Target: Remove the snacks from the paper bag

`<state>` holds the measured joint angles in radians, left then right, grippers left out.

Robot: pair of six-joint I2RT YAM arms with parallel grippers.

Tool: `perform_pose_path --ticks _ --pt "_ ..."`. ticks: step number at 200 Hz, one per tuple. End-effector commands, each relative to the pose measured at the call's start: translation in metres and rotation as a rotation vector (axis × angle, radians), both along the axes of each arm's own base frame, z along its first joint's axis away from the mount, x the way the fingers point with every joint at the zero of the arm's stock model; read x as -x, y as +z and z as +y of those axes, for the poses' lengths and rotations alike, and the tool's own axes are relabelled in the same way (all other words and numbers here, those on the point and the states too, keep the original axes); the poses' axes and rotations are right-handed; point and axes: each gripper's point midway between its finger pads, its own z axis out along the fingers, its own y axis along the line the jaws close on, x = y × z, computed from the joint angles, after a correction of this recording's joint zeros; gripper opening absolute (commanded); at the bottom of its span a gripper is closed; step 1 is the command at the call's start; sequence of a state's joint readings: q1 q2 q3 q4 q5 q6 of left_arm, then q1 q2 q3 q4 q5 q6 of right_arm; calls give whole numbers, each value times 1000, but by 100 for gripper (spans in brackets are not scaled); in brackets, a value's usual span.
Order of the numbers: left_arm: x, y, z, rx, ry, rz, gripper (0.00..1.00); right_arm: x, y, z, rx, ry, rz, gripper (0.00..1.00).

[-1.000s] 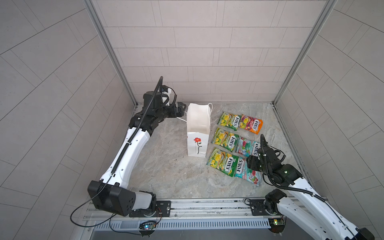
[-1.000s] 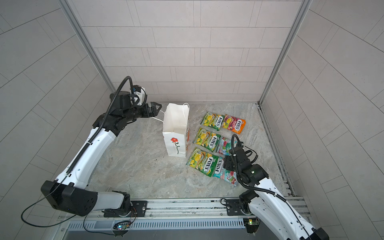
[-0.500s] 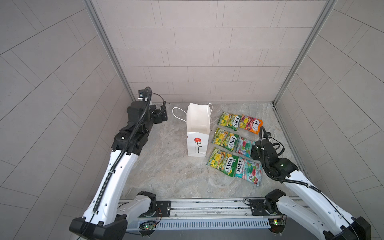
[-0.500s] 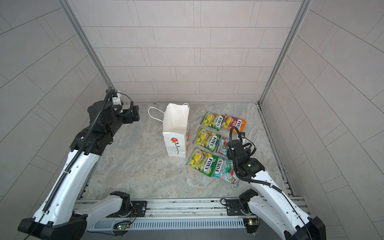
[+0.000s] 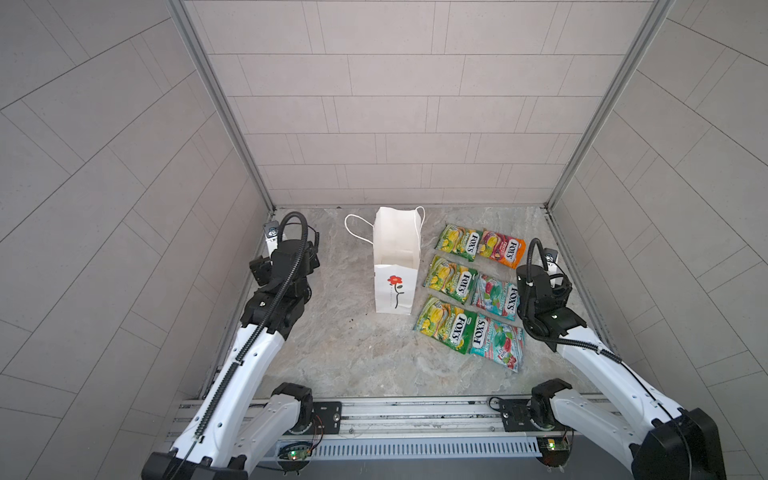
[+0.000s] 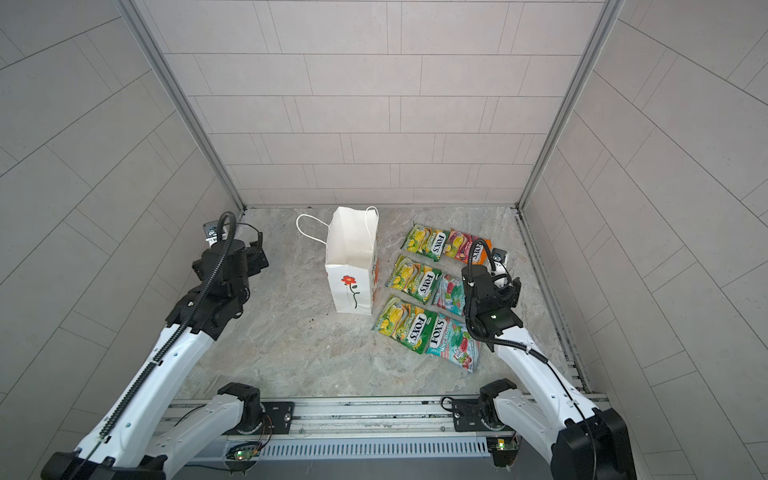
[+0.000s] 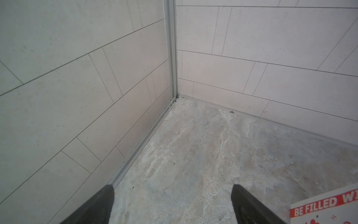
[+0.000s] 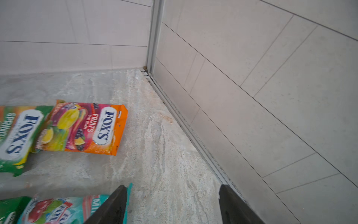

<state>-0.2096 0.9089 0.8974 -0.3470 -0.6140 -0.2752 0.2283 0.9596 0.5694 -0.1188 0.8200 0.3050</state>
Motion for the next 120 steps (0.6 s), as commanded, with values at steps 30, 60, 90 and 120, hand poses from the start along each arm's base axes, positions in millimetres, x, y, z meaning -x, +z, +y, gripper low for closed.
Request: perform_pose_path --ticks 30,60,90,120 --pt "4 -41 13 18 91 -107 100 4 -7 -24 37 -116 -91 77" --pt "-2 -70 11 -23 72 -103 100 3 -19 -26 64 -118 -81 77" --pt "-9 -89 10 -68 55 -105 100 -3 -30 -24 72 -105 -71 78" --pt "-15 -107 11 -105 46 -97 100 -11 -40 -22 77 -91 -51 78"
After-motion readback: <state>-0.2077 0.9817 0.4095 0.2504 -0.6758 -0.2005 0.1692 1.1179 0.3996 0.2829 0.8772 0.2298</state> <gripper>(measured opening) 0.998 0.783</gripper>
